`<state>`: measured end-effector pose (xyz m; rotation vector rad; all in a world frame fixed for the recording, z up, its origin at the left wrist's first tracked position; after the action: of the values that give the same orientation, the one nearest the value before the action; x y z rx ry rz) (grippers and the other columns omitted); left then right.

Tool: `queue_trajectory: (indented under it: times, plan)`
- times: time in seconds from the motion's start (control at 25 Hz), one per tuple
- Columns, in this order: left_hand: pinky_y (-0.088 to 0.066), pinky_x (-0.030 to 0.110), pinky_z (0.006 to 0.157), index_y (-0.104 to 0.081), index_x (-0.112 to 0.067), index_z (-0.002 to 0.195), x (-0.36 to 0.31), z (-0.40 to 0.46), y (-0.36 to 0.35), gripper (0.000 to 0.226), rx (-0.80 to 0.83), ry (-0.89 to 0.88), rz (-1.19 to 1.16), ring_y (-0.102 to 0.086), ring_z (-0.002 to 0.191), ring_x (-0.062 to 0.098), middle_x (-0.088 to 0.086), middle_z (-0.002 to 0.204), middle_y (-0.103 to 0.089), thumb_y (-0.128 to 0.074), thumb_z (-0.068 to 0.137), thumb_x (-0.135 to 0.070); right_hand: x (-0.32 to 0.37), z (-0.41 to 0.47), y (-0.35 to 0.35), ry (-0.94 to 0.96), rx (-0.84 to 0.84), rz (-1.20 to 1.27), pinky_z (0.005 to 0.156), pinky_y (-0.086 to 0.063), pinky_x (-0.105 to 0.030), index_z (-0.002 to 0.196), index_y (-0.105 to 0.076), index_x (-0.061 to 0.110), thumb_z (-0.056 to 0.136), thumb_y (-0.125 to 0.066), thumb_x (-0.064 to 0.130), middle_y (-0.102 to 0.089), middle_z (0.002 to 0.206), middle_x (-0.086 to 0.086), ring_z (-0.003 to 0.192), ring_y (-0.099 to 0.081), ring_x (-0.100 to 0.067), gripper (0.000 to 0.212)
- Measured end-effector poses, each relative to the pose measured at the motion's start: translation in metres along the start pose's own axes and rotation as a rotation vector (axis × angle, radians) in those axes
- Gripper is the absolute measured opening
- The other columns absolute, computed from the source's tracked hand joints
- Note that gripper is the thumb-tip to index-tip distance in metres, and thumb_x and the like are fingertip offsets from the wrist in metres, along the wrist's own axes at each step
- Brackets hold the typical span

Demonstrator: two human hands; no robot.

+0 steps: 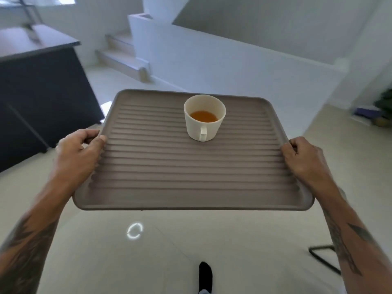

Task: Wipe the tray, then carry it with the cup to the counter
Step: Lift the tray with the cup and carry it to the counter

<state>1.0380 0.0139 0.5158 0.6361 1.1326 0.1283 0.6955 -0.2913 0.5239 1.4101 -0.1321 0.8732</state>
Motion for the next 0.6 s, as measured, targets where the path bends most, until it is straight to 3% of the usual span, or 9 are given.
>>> queue_trajectory:
  times: [0.12, 0.24, 0.36, 0.48, 0.6]
  plan:
    - [-0.045, 0.017, 0.062, -0.067, -0.033, 0.1, 0.028, 0.03, 0.019, 0.009, -0.136, 0.115, 0.042, -0.063, 0.072, -0.001, -0.017, 0.083, -0.066, -0.062, 0.093, -0.032, 0.051, 0.079, -0.052, 0.146, 0.103, 0.048, 0.057, -0.033, -0.031, 0.089, -0.057, 0.007, 0.095, -0.048, 0.028, -0.055, 0.072, 0.001, 0.064, -0.049, -0.015, 0.023]
    - [-0.054, 0.031, 0.074, -0.069, -0.029, 0.105, 0.048, 0.052, 0.032, 0.014, -0.241, 0.192, 0.041, -0.068, 0.081, 0.016, -0.006, 0.09, -0.071, -0.062, 0.094, -0.032, 0.108, 0.146, -0.099, 0.286, 0.172, 0.091, 0.052, -0.034, -0.027, 0.087, -0.056, 0.008, 0.096, -0.049, 0.027, -0.055, 0.069, 0.003, 0.062, -0.049, -0.006, 0.023]
    - [-0.055, 0.037, 0.077, -0.069, -0.027, 0.106, 0.063, 0.072, 0.051, 0.014, -0.34, 0.272, 0.065, -0.069, 0.086, 0.022, 0.0, 0.094, -0.072, -0.061, 0.095, -0.031, 0.167, 0.196, -0.153, 0.409, 0.272, 0.115, 0.052, -0.034, -0.027, 0.089, -0.056, 0.007, 0.096, -0.049, 0.027, -0.056, 0.071, 0.001, 0.062, -0.049, -0.008, 0.022]
    - [-0.056, 0.045, 0.083, -0.069, -0.024, 0.107, 0.084, 0.095, 0.073, 0.015, -0.442, 0.346, 0.108, -0.069, 0.088, 0.027, 0.005, 0.096, -0.072, -0.06, 0.096, -0.029, 0.231, 0.233, -0.216, 0.504, 0.372, 0.141, 0.063, -0.036, -0.031, 0.092, -0.057, 0.007, 0.097, -0.048, 0.026, -0.06, 0.08, -0.008, 0.07, -0.053, -0.023, 0.022]
    - [-0.053, 0.039, 0.08, -0.07, -0.017, 0.114, 0.114, 0.126, 0.102, 0.023, -0.511, 0.386, 0.134, -0.067, 0.088, 0.023, 0.002, 0.097, -0.07, -0.059, 0.097, -0.027, 0.3, 0.255, -0.281, 0.549, 0.435, 0.174, 0.068, -0.037, -0.03, 0.093, -0.058, 0.008, 0.096, -0.049, 0.028, -0.061, 0.083, -0.009, 0.075, -0.054, -0.025, 0.022]
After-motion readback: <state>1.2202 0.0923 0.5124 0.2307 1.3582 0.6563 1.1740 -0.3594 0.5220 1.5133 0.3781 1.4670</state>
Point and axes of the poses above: each hand's wrist, its own z-axis towards the middle knuckle, its own y-axis out of the back of the hand, x = y × z, the point moved 1 cm from there along z, towards the middle knuckle
